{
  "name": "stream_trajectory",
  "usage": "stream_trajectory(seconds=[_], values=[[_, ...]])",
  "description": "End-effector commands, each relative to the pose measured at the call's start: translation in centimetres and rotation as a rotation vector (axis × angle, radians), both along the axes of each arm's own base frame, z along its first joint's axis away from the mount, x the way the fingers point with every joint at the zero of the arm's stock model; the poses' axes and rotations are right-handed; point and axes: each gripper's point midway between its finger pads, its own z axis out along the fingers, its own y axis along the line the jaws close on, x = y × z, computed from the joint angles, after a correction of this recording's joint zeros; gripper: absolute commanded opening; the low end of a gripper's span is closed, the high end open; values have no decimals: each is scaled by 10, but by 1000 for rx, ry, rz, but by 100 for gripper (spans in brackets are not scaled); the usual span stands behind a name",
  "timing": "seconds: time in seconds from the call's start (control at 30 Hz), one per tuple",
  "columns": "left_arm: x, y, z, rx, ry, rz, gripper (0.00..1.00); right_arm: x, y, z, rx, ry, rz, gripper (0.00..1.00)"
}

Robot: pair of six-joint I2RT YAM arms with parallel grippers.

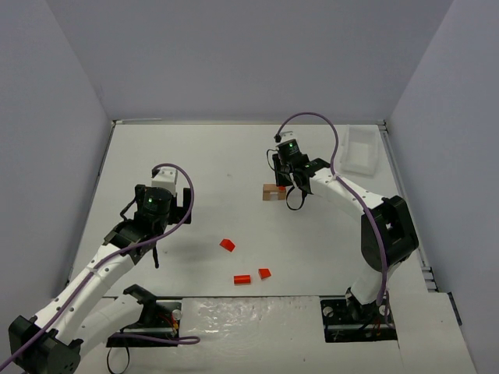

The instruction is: Build the wood block tower

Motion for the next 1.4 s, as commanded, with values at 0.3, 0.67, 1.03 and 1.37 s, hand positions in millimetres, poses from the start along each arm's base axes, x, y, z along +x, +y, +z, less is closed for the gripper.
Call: stream_trajectory(seconds=[0.3,0.67,1.03,1.37], values=[[10,-3,18,-27,-68,-3,97,15,-3,24,38,-93,-53,0],[10,-3,17,-27,-67,-4,97,16,-4,21,41,-88,-53,0],[10,-4,17,-30,-67,-6,97,12,-5,20,41,-84,-51,19],[10,-4,17,-29,-66,-7,97,13,-5,22,42,-88,-49,36]])
